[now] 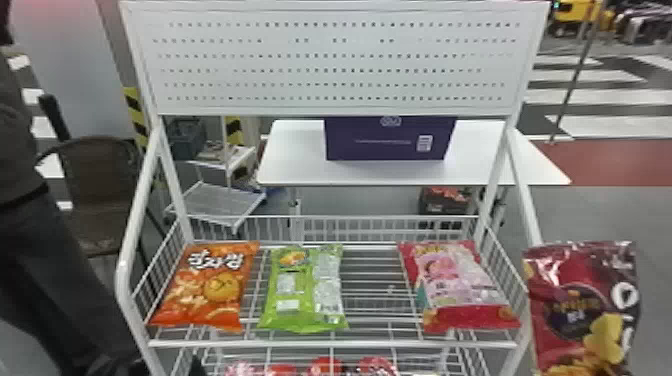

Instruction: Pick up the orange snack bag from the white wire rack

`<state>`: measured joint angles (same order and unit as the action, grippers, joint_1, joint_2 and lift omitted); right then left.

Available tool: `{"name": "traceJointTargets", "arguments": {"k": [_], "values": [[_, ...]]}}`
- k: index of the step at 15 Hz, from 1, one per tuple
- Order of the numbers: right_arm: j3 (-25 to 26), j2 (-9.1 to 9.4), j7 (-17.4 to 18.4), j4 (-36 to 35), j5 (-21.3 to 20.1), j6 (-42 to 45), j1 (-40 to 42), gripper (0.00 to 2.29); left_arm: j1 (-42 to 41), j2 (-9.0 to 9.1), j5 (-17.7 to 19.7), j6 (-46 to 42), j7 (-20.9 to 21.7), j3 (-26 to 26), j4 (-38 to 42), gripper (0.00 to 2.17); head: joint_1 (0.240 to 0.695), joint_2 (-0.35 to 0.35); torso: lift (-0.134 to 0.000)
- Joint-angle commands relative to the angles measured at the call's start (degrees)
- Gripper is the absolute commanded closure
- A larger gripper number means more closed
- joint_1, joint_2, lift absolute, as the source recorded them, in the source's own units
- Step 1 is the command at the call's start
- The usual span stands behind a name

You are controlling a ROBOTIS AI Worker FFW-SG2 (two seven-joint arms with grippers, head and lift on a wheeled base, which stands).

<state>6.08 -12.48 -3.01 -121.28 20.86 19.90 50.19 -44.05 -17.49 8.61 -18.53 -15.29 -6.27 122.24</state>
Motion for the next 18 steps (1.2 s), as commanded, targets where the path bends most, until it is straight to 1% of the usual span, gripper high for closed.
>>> {"name": "traceJointTargets", "arguments": {"k": [1, 9, 10, 11, 14, 15, 18], "values": [[-0.8, 0.00, -0.1, -0.4, 0.0, 0.0, 0.3, 2.19, -0.1, 0.00, 0.0, 0.0, 0.0, 0.0, 0.1, 0.08, 0.499, 0.000, 0.000], [-0.7, -0.35, -0.1, -0.4, 0.1, 0.0, 0.3, 2.19, -0.3, -0.09, -0.1, 0.2, 0.0, 0.1, 0.4, 0.08, 0.499, 0.000, 0.000], [-0.7, -0.44, -0.1, -0.4, 0.1, 0.0, 0.3, 2.19, -0.2, 0.00, -0.1, 0.9, 0.0, 0.2, 0.3, 0.08, 0.499, 0.000, 0.000], [-0.6, -0.44, 0.0, -0.4, 0.1, 0.0, 0.3, 2.19, 1.1, 0.09, 0.0, 3.9, 0.2, 0.1, 0.1, 0.08, 0.499, 0.000, 0.000], [-0.7, -0.35, 0.0, -0.1, 0.2, 0.2, 0.1, 2.19, 10.7, 1.32, -0.1, 18.0, 0.1, -1.5, -3.4, 0.08, 0.499, 0.000, 0.000], [-0.7, -0.26, -0.1, 0.1, 0.1, 0.2, 0.1, 2.19, 14.6, 1.85, 0.2, 21.1, 0.3, -2.0, -5.5, 0.09, 0.499, 0.000, 0.000], [-1.0, 0.18, -0.1, 0.4, -0.3, 0.4, 0.1, 2.19, 24.0, 2.55, 0.9, 27.1, 0.4, -3.7, -10.5, 0.09, 0.499, 0.000, 0.000]]}}
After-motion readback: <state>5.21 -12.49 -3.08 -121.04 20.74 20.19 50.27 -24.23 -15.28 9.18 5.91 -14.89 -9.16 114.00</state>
